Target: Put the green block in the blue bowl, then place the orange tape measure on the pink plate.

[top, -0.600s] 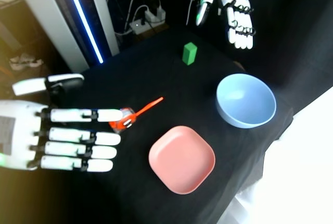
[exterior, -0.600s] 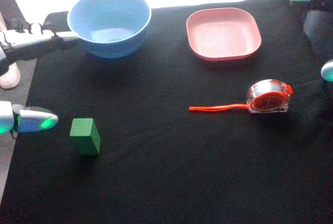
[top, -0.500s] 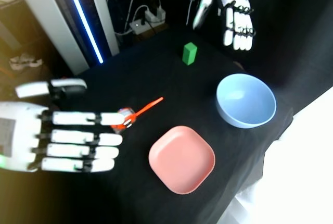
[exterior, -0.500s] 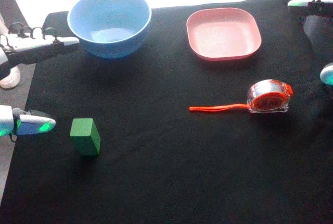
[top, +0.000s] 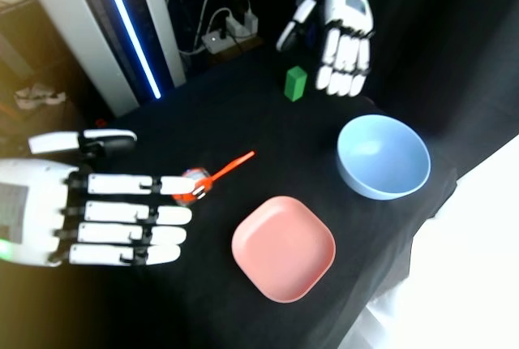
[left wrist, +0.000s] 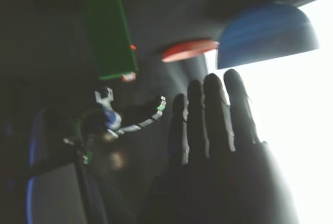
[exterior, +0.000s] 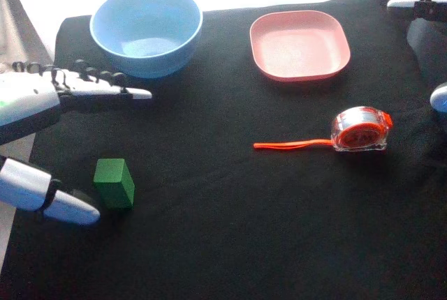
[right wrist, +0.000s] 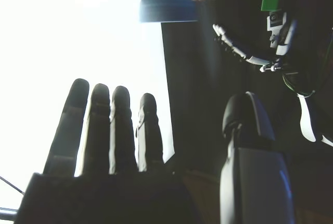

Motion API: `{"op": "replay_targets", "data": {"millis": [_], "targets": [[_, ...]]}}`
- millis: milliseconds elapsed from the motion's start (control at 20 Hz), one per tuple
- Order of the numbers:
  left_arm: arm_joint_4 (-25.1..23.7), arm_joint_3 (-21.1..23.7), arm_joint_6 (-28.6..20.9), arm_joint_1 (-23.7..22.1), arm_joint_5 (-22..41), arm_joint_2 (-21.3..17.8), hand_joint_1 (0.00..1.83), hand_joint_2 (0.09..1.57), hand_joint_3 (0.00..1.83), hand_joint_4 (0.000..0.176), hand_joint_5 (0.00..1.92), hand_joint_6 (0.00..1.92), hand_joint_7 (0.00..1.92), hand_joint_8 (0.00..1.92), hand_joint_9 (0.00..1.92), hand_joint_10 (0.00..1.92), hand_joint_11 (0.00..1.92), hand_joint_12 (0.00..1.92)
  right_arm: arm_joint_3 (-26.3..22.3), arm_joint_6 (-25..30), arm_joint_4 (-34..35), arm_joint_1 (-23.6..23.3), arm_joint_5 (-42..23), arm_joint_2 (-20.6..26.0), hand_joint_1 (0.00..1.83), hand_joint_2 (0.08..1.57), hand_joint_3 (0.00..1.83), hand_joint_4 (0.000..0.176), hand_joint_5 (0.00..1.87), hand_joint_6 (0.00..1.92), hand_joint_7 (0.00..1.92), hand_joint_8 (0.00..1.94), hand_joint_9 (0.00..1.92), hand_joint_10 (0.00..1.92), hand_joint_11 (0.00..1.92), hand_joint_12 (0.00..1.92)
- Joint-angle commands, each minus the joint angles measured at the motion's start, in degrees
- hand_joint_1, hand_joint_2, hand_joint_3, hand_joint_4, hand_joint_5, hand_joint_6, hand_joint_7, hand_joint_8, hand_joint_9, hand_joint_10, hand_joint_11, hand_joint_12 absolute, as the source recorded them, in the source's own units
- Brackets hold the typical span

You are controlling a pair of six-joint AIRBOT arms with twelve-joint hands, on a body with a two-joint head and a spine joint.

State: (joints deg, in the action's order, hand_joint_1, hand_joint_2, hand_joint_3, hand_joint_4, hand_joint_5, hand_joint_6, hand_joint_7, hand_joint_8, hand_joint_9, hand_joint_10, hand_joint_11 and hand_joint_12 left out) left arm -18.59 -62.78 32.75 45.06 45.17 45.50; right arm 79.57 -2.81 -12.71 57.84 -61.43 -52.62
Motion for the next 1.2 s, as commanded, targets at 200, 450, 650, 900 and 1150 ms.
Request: {"op": "replay_targets", "data": {"millis": [200, 450, 650, 900, 1150], "targets": [[-1.18, -1.28, -0.34, -3.19, -0.56, 1.74, 1.01, 0.89, 0.00, 0.000, 0.51, 0.00, 0.74, 0.00, 0.64, 0.01, 0.04, 0.92, 0.29, 0.96, 3.16, -0.92, -6.19, 0.06, 0.63, 1.00, 0.01, 0.098, 0.28, 0.00, 0.30, 0.00, 0.27, 0.00, 0.21, 0.23], [-2.53, -1.59, -0.34, -4.18, -2.08, 2.59, 0.97, 0.94, 0.00, 0.000, 0.72, 0.01, 0.94, 0.04, 0.80, 0.09, 0.09, 1.29, 0.31, 1.05, 3.17, -0.92, -6.19, 0.07, 0.68, 1.00, 0.00, 0.106, 0.28, 0.00, 0.29, 0.00, 0.27, 0.01, 0.24, 0.23], [-2.67, -1.65, -0.34, -4.35, -2.29, 2.88, 1.01, 0.94, 0.00, 0.000, 0.83, 0.00, 1.02, 0.16, 0.63, 0.65, 0.07, 1.41, 0.30, 1.06, 3.18, -0.92, -6.19, 0.06, 0.72, 0.99, 0.00, 0.102, 0.30, 0.01, 0.31, 0.01, 0.30, 0.01, 0.26, 0.23], [-2.67, -1.90, -0.34, -4.69, -2.06, 3.39, 1.00, 0.95, 0.00, 0.000, 0.82, 0.00, 0.75, 0.96, 0.52, 1.09, 0.04, 1.60, 0.33, 1.07, 3.19, -0.91, -6.19, 0.07, 0.80, 0.98, 0.00, 0.087, 0.30, 0.00, 0.32, 0.00, 0.31, 0.01, 0.25, 0.22], [-2.67, -2.05, -0.34, -5.01, -1.91, 3.78, 1.03, 0.96, 0.00, 0.000, 0.85, 0.01, 0.79, 0.91, 0.55, 1.02, 0.06, 1.52, 0.33, 1.07, 3.24, -0.91, -6.19, 0.06, 0.79, 0.97, 0.00, 0.079, 0.31, 0.00, 0.33, 0.01, 0.32, 0.01, 0.27, 0.22]]}}
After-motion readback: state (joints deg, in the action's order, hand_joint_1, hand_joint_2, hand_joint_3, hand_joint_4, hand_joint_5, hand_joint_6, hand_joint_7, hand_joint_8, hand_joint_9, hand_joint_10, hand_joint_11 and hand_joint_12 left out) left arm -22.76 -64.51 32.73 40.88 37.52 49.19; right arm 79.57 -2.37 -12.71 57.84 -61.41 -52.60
